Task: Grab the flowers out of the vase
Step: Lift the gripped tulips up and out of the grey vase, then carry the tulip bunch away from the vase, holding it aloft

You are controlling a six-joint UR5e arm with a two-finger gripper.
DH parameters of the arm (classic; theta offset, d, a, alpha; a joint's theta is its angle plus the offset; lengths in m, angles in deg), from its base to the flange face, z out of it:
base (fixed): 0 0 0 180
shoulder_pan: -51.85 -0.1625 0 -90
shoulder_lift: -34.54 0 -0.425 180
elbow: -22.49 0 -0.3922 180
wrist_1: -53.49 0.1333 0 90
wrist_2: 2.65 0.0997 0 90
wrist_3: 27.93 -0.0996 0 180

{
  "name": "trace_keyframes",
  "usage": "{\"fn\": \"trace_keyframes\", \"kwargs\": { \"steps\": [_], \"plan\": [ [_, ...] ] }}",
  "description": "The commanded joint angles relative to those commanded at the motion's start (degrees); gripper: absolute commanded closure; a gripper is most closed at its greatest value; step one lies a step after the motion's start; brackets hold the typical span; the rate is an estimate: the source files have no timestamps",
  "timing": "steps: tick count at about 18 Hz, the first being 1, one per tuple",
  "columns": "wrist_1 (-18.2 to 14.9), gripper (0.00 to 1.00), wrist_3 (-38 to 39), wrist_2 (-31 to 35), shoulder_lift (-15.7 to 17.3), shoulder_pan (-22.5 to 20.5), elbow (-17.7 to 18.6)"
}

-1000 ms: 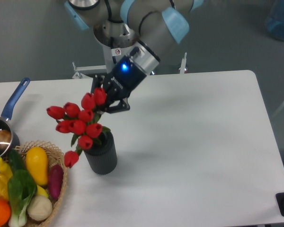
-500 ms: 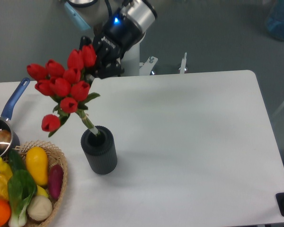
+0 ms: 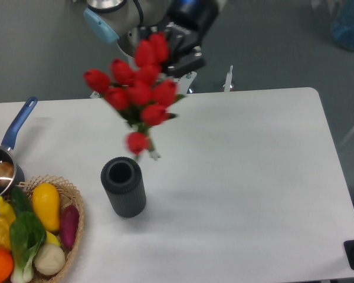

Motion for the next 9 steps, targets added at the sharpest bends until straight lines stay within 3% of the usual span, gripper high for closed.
{"fn": "trace_keyframes", "kwargs": {
  "steps": [4, 9],
  "plan": [
    [0.0, 1.00, 0.0, 11.0, -3.2, -3.5, -0.2],
    [0.0, 1.00, -0.5, 25.1, -8.0, -3.5, -1.1]
  ]
}}
